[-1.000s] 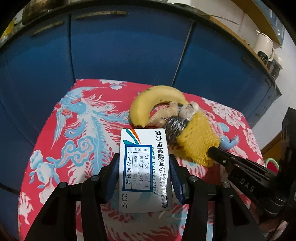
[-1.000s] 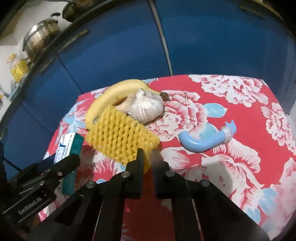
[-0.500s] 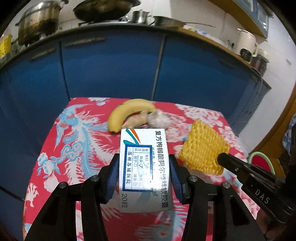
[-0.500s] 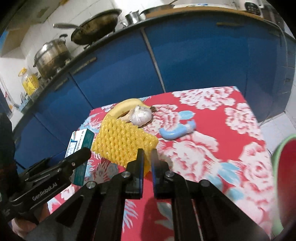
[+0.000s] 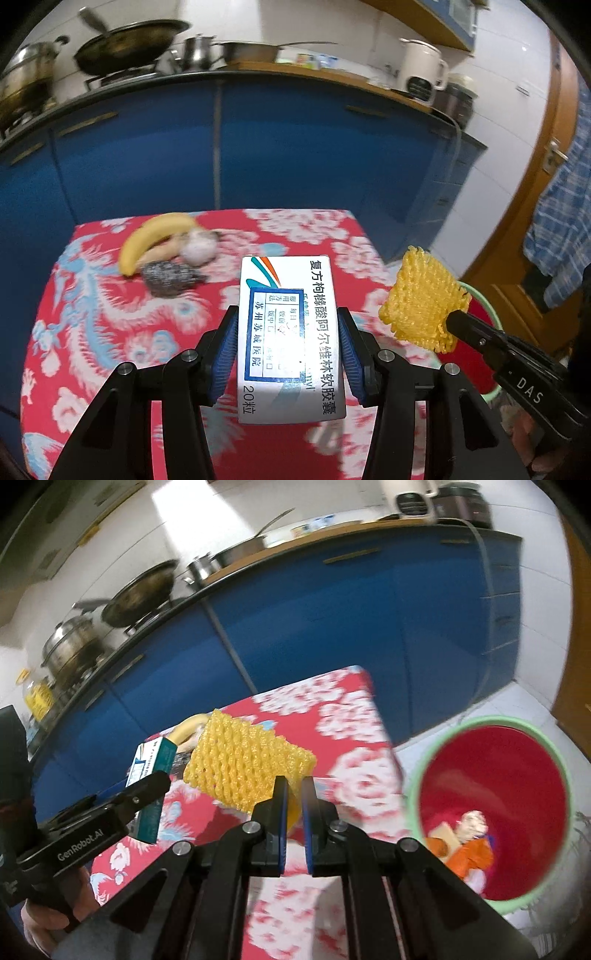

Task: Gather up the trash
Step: 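Lift the yellow foam net toward the bucket with the right tool while the left tool holds the box, then open both tools over the red bucket to drop the box and foam net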

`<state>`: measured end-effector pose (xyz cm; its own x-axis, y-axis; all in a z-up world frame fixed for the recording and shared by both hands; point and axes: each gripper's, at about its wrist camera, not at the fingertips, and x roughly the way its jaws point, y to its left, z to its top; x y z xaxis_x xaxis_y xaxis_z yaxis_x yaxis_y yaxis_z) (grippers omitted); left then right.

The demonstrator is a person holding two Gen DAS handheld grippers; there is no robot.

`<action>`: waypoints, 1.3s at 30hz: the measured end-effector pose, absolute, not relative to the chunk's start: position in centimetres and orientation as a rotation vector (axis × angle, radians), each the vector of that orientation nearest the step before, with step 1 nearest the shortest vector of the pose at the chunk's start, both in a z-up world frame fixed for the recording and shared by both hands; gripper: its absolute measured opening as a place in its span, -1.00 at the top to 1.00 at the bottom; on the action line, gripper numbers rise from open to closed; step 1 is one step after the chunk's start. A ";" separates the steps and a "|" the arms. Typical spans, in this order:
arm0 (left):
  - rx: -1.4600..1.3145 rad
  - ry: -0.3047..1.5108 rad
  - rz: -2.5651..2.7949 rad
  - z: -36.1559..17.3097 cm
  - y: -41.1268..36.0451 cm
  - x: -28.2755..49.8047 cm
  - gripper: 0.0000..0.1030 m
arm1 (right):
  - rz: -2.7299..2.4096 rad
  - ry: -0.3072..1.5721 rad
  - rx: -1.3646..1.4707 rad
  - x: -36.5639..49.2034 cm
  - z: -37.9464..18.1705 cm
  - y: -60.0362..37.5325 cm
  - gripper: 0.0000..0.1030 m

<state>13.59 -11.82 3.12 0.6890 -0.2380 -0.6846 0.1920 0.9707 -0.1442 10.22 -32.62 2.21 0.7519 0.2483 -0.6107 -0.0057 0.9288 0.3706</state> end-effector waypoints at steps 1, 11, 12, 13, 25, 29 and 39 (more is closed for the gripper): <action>-0.059 0.774 -0.254 3.2 -12.6 13.5 -0.01 | 0.128 0.707 0.366 9.9 2.2 -33.4 0.81; -0.013 0.794 -0.383 3.1 -19.5 12.6 -0.01 | -0.020 0.697 0.403 6.3 1.7 -39.9 0.81; -0.009 0.795 -0.396 3.0 -20.1 12.6 -0.01 | -0.035 0.696 0.404 6.0 1.6 -40.5 0.81; -0.001 0.798 -0.419 2.8 -21.0 12.5 -0.01 | -0.051 0.695 0.403 5.7 1.6 -40.9 0.81; 0.057 0.870 -0.584 -0.2 -28.3 12.6 -0.01 | -0.246 0.749 0.400 3.8 -1.1 -45.9 0.81; 0.083 0.897 -0.615 -1.5 -30.2 12.8 -0.01 | -0.288 0.775 0.396 3.8 -2.2 -46.7 0.80; 0.115 0.924 -0.647 -2.8 -31.9 13.1 -0.20 | -0.332 0.816 0.446 4.0 -3.8 -47.9 0.52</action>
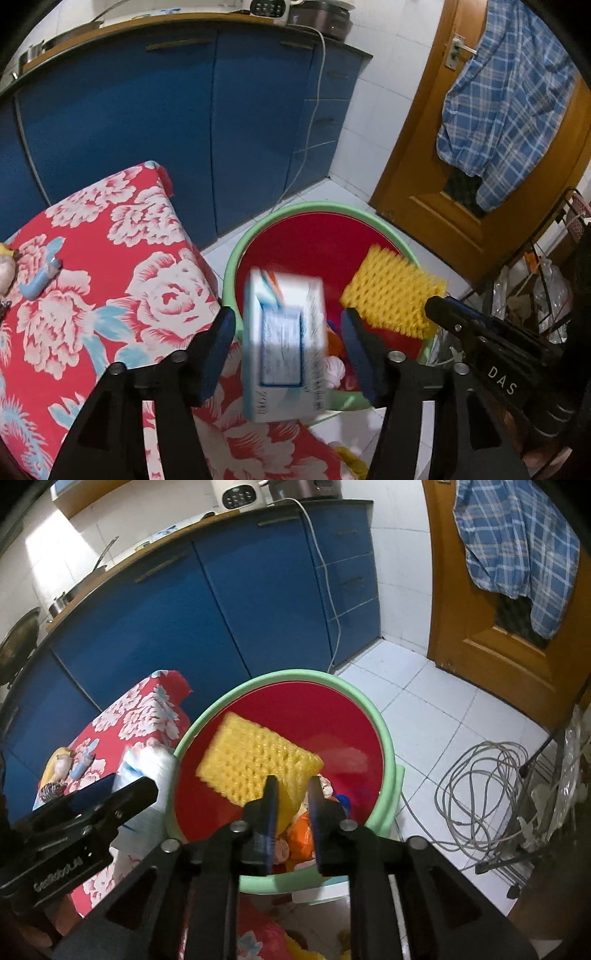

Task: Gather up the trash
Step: 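Open both tools over the red bucket to drop the box and foam net, then move both open tools back over the table toward the steel wool and blue toy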

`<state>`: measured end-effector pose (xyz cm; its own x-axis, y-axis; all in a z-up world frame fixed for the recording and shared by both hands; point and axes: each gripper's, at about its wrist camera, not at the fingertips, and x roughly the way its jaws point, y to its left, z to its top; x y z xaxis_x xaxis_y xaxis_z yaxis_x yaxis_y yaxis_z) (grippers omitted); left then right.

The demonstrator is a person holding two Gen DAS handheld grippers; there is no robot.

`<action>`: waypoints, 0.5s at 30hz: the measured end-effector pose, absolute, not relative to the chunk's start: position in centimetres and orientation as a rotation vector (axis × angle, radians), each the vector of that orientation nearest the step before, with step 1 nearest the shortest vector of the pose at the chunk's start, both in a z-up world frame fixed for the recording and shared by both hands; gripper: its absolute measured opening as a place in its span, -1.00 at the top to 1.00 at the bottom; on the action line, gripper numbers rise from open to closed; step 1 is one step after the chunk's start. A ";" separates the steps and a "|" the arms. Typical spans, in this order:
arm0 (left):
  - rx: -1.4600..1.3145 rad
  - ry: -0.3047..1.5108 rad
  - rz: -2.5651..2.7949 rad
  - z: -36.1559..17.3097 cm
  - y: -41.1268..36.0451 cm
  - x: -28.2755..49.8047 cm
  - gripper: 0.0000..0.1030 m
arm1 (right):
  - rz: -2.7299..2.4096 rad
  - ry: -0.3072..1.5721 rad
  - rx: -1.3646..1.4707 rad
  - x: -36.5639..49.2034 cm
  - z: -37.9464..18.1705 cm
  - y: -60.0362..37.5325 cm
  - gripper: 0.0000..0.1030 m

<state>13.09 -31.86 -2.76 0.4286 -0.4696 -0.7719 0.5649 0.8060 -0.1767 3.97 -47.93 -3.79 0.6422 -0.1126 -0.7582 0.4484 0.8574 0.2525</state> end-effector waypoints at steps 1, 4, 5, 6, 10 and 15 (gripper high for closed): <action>0.114 0.925 -0.647 -2.8 -31.8 13.2 -0.21 | -0.335 0.816 0.448 4.0 -3.8 -48.0 0.44; 0.105 0.929 -0.642 -2.7 -31.4 13.4 -0.21 | -0.336 0.817 0.452 4.1 -3.7 -47.9 0.43; 0.104 0.929 -0.638 -2.7 -31.3 13.5 -0.21 | -0.334 0.817 0.450 4.1 -3.7 -47.7 0.42; 0.102 0.929 -0.633 -2.6 -31.1 13.6 -0.21 | -0.332 0.818 0.447 4.2 -3.6 -47.6 0.41; 0.074 0.920 -0.604 -2.1 -29.6 14.2 -0.21 | -0.307 0.814 0.439 4.7 -3.2 -46.8 0.39; 0.052 0.905 -0.552 -1.5 -27.3 15.2 -0.21 | -0.257 0.809 0.427 5.8 -2.6 -45.0 0.38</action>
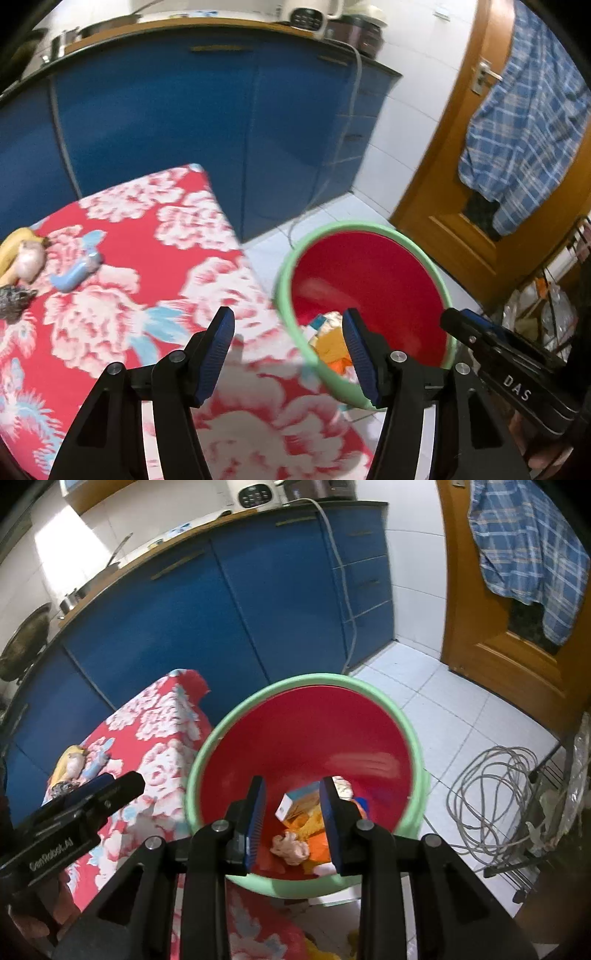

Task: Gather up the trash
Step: 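Move both open tools back over the table toward the steel wool and blue toy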

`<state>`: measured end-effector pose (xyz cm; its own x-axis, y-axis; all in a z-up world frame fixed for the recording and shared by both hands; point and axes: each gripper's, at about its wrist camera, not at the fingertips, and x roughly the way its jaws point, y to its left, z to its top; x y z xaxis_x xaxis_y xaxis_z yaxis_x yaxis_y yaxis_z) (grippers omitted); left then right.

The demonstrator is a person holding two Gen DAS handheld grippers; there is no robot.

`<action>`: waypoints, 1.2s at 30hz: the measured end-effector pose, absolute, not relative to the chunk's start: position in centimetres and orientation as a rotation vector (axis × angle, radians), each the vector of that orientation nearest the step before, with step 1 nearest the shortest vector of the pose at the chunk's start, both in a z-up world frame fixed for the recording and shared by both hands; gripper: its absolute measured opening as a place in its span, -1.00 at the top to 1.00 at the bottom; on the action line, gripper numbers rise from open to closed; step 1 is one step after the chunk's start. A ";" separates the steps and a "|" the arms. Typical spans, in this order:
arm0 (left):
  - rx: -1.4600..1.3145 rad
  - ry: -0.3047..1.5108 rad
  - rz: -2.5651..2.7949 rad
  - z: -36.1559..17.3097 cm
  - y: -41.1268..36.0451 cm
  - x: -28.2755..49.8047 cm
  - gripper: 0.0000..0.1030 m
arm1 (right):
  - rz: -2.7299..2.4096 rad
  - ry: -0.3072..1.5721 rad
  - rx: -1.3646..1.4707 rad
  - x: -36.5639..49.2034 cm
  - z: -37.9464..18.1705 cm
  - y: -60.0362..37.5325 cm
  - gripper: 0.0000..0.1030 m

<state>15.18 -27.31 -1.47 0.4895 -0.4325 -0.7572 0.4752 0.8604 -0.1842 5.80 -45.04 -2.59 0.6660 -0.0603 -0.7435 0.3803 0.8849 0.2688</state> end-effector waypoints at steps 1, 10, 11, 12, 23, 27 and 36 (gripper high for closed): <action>0.046 0.901 -0.538 -1.3 -26.7 15.4 -0.21 | -0.250 0.808 0.424 5.9 -2.5 -44.8 0.37; 0.001 0.873 -0.406 -0.3 -20.9 17.2 -0.21 | -0.168 0.798 0.394 8.4 -1.5 -41.2 0.32; -0.006 0.871 -0.385 -0.2 -20.0 17.4 -0.21 | -0.158 0.797 0.390 8.7 -1.4 -40.7 0.31; -0.010 0.869 -0.377 -0.2 -19.6 17.6 -0.21 | -0.148 0.797 0.386 8.9 -1.3 -40.3 0.31; -0.065 0.854 -0.228 0.0 -13.1 19.7 -0.21 | -0.051 0.786 0.332 12.2 -0.1 -35.1 0.15; -0.088 0.856 -0.179 -0.3 -10.8 20.6 -0.21 | -0.029 0.788 0.313 13.6 0.0 -33.2 0.07; -0.133 0.845 -0.058 -1.4 -6.4 22.9 -0.21 | 0.000 0.814 0.300 15.9 -0.8 -30.3 -0.04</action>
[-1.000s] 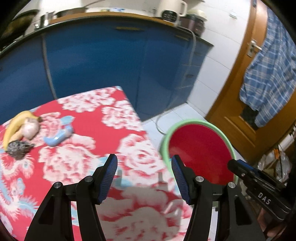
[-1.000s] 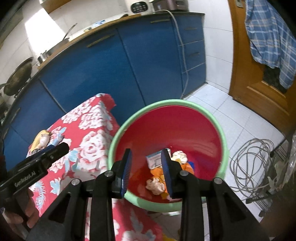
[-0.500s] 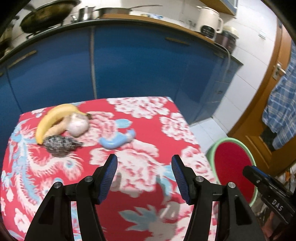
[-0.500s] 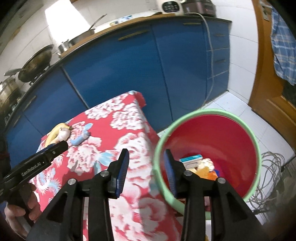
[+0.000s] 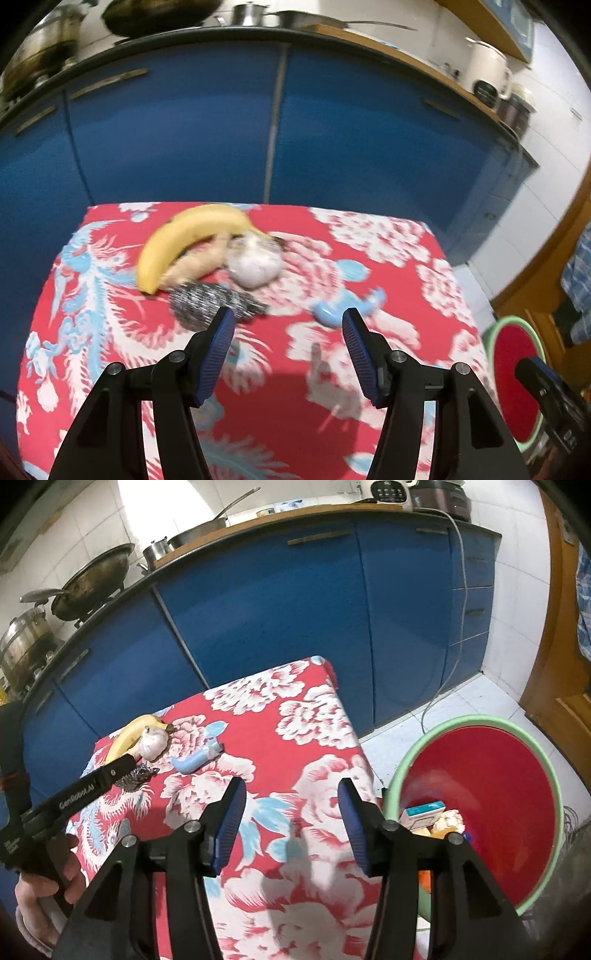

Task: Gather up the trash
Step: 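Move both open tools back over the table toward the steel wool and blue toy, then grasp the steel wool scrubber with the left tool while the right tool grasps the blue toy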

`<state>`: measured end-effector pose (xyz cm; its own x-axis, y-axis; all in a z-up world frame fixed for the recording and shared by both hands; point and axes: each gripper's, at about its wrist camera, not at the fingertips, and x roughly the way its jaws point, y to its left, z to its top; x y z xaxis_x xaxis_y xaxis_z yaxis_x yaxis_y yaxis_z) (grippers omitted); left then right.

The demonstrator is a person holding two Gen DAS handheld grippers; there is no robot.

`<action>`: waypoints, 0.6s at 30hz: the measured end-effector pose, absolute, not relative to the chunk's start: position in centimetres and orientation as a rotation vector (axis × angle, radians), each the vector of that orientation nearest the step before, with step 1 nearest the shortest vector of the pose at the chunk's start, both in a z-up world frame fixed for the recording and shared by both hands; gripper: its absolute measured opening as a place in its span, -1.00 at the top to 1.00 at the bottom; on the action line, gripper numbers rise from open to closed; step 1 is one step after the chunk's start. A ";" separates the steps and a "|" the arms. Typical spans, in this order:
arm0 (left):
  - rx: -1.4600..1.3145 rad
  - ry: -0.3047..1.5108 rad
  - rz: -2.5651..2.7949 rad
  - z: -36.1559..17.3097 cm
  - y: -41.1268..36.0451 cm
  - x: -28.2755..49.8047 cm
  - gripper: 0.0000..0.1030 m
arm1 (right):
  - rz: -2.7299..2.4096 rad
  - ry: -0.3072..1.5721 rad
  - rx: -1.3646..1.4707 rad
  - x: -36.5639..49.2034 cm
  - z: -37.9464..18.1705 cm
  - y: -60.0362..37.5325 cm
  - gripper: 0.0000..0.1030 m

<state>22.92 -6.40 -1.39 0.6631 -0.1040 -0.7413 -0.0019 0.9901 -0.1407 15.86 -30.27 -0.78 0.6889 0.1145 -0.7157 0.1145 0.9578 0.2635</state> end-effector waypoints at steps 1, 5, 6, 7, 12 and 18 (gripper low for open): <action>-0.143 0.844 -0.044 -1.6 -5.9 23.2 -0.21 | 0.000 0.817 0.301 16.0 -0.9 -30.1 -0.07; -0.203 0.852 0.019 -2.8 -3.5 24.7 -0.22 | -0.005 0.830 0.295 16.7 -1.4 -29.6 -0.11; -0.215 0.853 0.036 -3.1 -3.0 25.0 -0.23 | -0.006 0.833 0.294 16.9 -1.5 -29.5 -0.11; -0.221 0.854 0.047 -3.3 -2.7 25.2 -0.29 | -0.007 0.837 0.294 17.1 -1.6 -29.4 -0.11; -0.270 0.878 0.099 -4.9 -1.0 26.4 -0.33 | -0.006 0.858 0.299 18.0 -2.4 -28.9 -0.18; -0.300 0.914 0.087 -6.7 -0.7 27.0 -0.33 | 0.012 0.876 0.286 19.0 -3.0 -27.7 -0.18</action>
<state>27.05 -0.68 -6.65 0.6100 -0.0524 -0.7907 -0.2009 0.9550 -0.2183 19.02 -27.71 -3.02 0.6427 0.1267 -0.7556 0.1063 0.9619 0.2517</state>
